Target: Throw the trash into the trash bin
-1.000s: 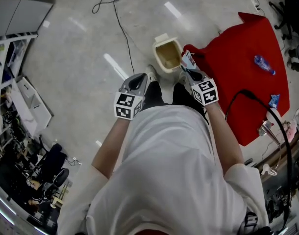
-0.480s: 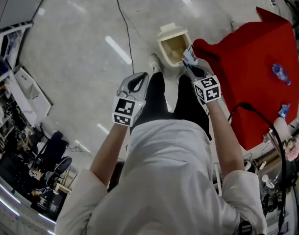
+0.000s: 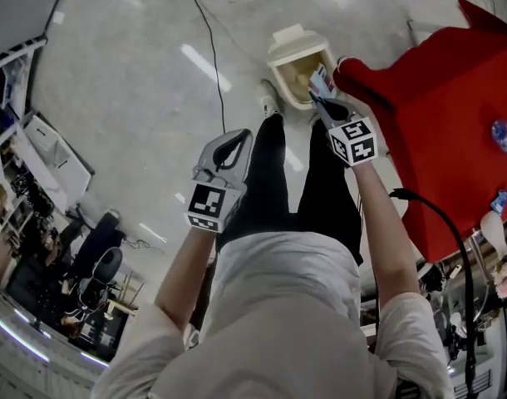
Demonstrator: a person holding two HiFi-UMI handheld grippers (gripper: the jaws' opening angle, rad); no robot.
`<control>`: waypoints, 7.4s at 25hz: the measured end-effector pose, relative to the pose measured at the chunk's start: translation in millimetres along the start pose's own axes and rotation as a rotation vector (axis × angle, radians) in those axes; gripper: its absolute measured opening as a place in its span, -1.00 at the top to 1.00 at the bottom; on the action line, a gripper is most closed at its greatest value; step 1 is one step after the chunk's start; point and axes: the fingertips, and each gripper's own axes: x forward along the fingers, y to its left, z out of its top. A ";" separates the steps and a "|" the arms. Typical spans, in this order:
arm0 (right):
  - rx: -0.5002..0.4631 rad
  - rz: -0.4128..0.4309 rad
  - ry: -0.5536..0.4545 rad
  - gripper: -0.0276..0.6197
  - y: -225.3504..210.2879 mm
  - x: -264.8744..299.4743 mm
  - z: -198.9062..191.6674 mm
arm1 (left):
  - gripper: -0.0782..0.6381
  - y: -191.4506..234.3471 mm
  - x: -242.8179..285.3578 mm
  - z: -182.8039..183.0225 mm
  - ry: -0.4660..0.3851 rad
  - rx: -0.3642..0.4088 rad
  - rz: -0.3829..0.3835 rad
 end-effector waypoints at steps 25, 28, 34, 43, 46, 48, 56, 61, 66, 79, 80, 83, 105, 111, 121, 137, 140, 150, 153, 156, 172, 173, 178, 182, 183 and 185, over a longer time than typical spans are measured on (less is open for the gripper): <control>0.114 0.048 -0.018 0.30 -44.9 79.0 -80.5 | 0.77 -31.3 66.5 -83.7 0.077 -0.039 -0.071; 0.114 0.043 -0.027 0.31 -43.0 72.0 -78.4 | 0.77 -32.4 66.2 -82.6 0.073 -0.034 -0.071; 0.102 0.019 -0.049 0.35 -37.5 41.2 -66.6 | 0.77 -35.7 59.3 -67.7 0.048 -0.035 -0.053; 0.087 -0.028 -0.101 0.68 -24.6 -20.4 -24.9 | 0.77 -41.7 34.7 -28.3 0.026 -0.030 -0.039; 0.081 -0.033 -0.119 0.76 -13.9 -43.9 -9.4 | 0.77 -44.9 22.9 -12.9 0.010 -0.037 -0.032; 0.072 -0.034 -0.129 0.79 -6.8 -58.6 0.5 | 0.77 -47.4 16.8 -4.6 0.004 -0.035 -0.033; 0.046 -0.033 -0.174 0.91 38.9 -103.6 31.8 | 0.77 -50.2 -17.1 12.9 0.017 0.002 -0.075; 0.032 -0.043 -0.220 0.91 68.3 -147.5 51.8 | 0.77 -60.3 -43.1 34.7 -0.008 0.019 -0.108; 0.010 -0.053 -0.275 0.91 90.9 -188.3 66.8 | 0.77 -69.2 -63.8 49.0 -0.021 0.064 -0.129; 0.013 -0.080 -0.373 0.91 122.7 -271.9 80.1 | 0.77 -101.6 -103.5 84.1 -0.083 0.127 -0.196; 0.014 -0.080 -0.381 0.91 124.7 -275.9 82.0 | 0.77 -103.6 -104.7 86.4 -0.087 0.130 -0.201; 0.014 -0.083 -0.402 0.91 128.9 -284.1 86.3 | 0.77 -108.5 -105.9 91.4 -0.092 0.142 -0.213; 0.034 -0.124 -0.449 0.91 104.3 -312.3 76.6 | 0.77 -140.0 -86.3 106.3 -0.096 0.150 -0.243; 0.057 -0.185 -0.457 0.84 65.1 -342.4 71.0 | 0.77 -156.8 -74.8 120.0 -0.099 0.145 -0.239; 0.041 -0.293 -0.420 0.80 -15.9 -397.5 47.4 | 0.77 -182.5 -51.7 128.5 -0.086 0.144 -0.232; -0.078 -0.468 -0.234 0.58 -172.9 -475.0 16.1 | 0.77 -189.1 -26.8 130.4 -0.066 0.082 -0.141; -0.122 -0.492 -0.182 0.53 -199.6 -488.7 10.8 | 0.77 -193.6 -21.4 129.5 -0.057 0.068 -0.127; -0.256 -0.515 0.042 0.22 -284.7 -503.4 -5.8 | 0.77 -206.6 -5.0 129.7 -0.027 0.033 -0.088; -0.317 -0.492 0.130 0.07 -305.0 -498.1 -9.3 | 0.77 -210.8 -0.7 130.8 -0.013 0.024 -0.075; -0.393 -0.469 0.241 -0.07 -321.3 -492.3 -14.1 | 0.77 -212.1 2.3 132.4 -0.002 0.009 -0.060; -0.456 -0.337 0.511 -0.14 -351.9 -441.3 -52.4 | 0.77 -202.7 5.9 124.0 0.013 -0.044 -0.004; -0.434 -0.344 0.505 -0.13 -351.9 -442.2 -52.8 | 0.77 -200.9 5.2 123.5 0.011 -0.046 -0.004; -0.274 -0.346 0.397 -0.12 -341.7 -448.8 -57.2 | 0.77 -200.5 5.7 121.5 0.000 -0.041 -0.017; -0.177 -0.333 0.280 -0.12 -313.8 -446.8 -43.9 | 0.77 -194.8 1.2 121.2 -0.010 -0.033 -0.030; -0.171 -0.330 0.267 -0.12 -306.0 -444.9 -42.6 | 0.77 -193.9 -0.2 120.4 -0.013 -0.030 -0.036; -0.158 -0.323 0.245 -0.12 -289.1 -441.0 -40.5 | 0.77 -193.0 -4.0 119.0 -0.017 -0.026 -0.047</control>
